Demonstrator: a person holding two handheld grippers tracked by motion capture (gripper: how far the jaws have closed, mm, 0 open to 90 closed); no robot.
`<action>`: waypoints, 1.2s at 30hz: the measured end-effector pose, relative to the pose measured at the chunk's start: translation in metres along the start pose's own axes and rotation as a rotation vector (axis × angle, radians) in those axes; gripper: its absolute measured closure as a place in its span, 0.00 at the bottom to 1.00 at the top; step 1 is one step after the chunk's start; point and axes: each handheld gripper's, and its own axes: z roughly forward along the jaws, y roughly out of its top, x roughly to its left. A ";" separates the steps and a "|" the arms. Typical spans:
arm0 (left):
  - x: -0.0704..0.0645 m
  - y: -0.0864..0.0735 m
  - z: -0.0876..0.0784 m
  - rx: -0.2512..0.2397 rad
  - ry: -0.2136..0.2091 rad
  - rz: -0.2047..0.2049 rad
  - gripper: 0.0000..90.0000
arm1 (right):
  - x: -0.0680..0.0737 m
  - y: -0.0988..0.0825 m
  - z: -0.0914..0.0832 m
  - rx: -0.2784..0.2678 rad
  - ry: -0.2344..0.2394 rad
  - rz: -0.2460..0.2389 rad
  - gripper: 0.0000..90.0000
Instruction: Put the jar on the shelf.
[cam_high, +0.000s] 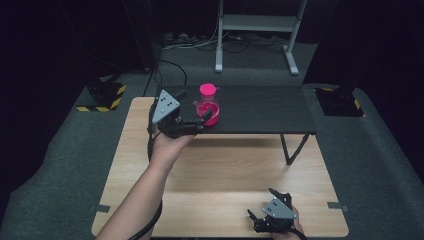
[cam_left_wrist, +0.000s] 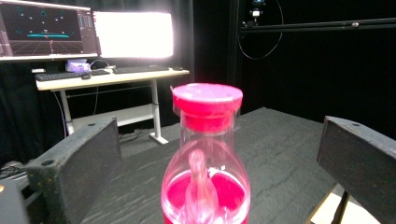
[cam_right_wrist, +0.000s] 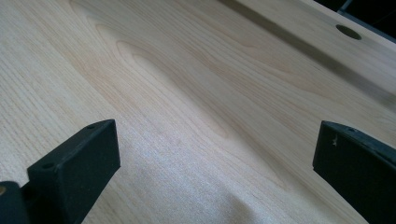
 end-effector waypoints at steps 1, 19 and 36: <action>0.000 -0.001 -0.002 0.001 0.002 -0.003 0.00 | 0.000 0.000 0.000 0.000 0.000 0.000 0.00; 0.003 -0.030 -0.047 0.023 0.037 0.009 0.00 | 0.000 0.000 0.000 0.003 -0.002 0.009 0.00; -0.002 -0.052 -0.085 0.045 0.037 0.006 0.00 | 0.000 0.000 0.001 0.006 -0.004 0.004 0.00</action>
